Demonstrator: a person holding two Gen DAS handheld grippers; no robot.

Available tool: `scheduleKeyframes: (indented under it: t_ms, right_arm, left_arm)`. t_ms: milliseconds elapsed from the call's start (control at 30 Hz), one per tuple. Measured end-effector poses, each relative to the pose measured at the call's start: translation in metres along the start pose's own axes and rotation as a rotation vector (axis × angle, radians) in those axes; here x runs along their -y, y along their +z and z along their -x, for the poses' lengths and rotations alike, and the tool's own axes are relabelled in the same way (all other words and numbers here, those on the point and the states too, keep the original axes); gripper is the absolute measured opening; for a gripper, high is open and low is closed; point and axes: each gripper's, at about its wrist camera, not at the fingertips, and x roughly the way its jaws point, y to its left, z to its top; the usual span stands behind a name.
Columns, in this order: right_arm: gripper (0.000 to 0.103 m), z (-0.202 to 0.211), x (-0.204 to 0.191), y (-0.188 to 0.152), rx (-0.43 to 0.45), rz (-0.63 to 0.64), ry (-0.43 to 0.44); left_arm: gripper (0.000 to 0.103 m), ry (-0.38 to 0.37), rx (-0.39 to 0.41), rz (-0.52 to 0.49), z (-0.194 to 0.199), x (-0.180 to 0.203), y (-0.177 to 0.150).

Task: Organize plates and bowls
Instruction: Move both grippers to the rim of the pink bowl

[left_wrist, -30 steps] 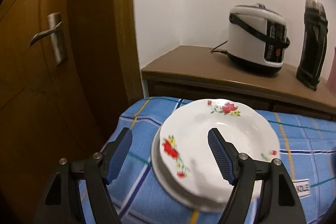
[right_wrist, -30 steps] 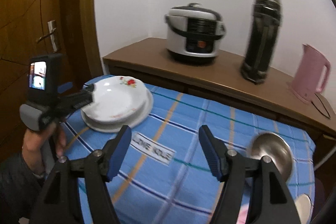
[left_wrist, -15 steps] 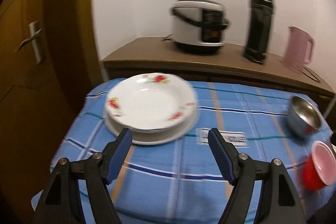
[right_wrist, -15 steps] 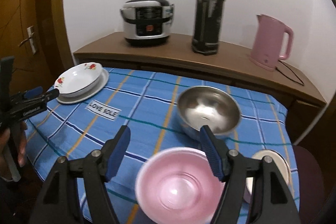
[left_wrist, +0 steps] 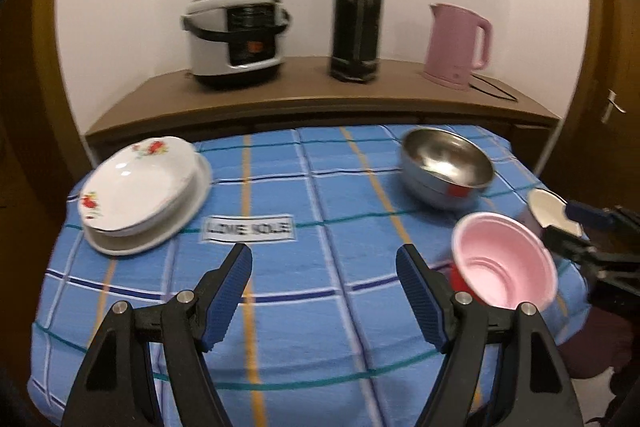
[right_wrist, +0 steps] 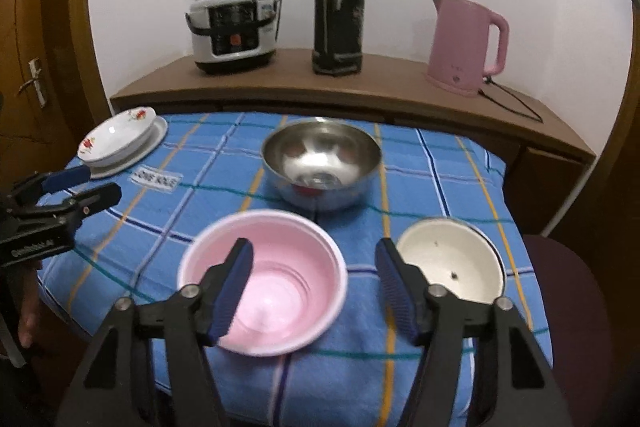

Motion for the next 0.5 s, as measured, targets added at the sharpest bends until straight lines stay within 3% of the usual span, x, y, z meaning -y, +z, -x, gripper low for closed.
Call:
scheduleKeyframes:
  t_ms: [67,167,500]
  right_arm:
    - [0.048,-0.001,0.007,-0.006,-0.011,-0.012,-0.004]
    - [0.047,-0.001,0.017,-0.012,-0.018,-0.035,-0.003]
    - [0.035,-0.010,0.024,-0.021,-0.041,-0.040,0.049]
  left_arm:
    - [0.076,-0.040,-0.019,-0.011,-0.002,0.011,0.000]
    - [0.076,-0.096,-0.044,-0.024,-0.006,0.028,0.000]
    - [0.076,-0.131,-0.071,-0.082,-0.020,0.063,-0.004]
